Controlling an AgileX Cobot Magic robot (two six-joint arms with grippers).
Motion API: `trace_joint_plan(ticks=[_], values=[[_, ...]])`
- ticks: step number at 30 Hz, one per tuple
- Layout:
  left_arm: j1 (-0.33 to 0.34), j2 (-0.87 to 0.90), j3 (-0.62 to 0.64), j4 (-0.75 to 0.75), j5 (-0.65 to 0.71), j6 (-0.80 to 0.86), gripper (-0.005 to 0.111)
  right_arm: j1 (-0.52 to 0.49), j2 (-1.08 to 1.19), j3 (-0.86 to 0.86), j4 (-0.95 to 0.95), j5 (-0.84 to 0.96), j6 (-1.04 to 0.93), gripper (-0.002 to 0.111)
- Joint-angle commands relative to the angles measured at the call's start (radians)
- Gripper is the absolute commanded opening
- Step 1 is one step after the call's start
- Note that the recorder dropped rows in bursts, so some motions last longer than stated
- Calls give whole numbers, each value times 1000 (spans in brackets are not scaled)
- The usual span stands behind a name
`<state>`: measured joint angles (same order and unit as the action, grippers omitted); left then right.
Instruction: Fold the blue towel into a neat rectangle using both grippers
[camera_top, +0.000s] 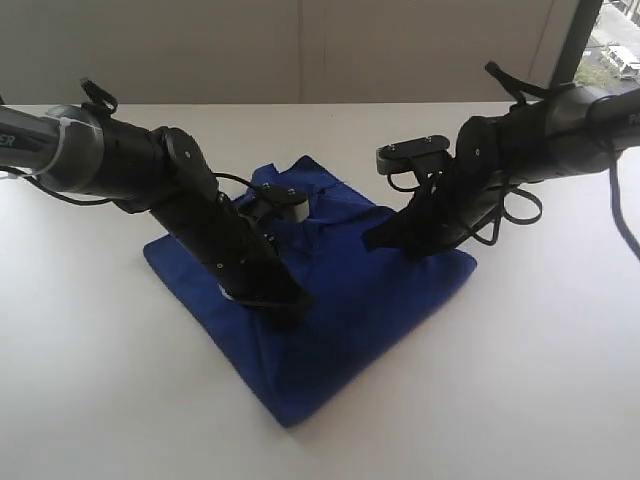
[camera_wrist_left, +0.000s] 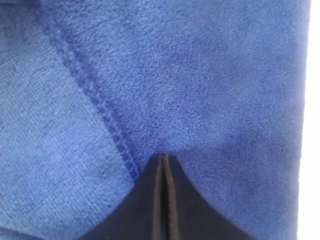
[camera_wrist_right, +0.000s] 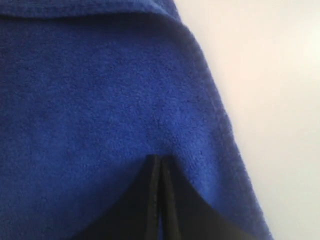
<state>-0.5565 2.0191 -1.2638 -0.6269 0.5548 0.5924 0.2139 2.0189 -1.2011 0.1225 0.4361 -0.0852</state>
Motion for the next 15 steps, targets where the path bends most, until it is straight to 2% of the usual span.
trace_joint_plan(ticks=[1,10,15], values=[[41,21,29,90,96,104,0,-4,-37,76,-23,31,91,0],[45,-58,-27,-97,96,175,0,39,-162,115,-18,-91,85,0],[48,-139,-36,-110,56,124,0,46,-177,80,-16,-124,26,0]])
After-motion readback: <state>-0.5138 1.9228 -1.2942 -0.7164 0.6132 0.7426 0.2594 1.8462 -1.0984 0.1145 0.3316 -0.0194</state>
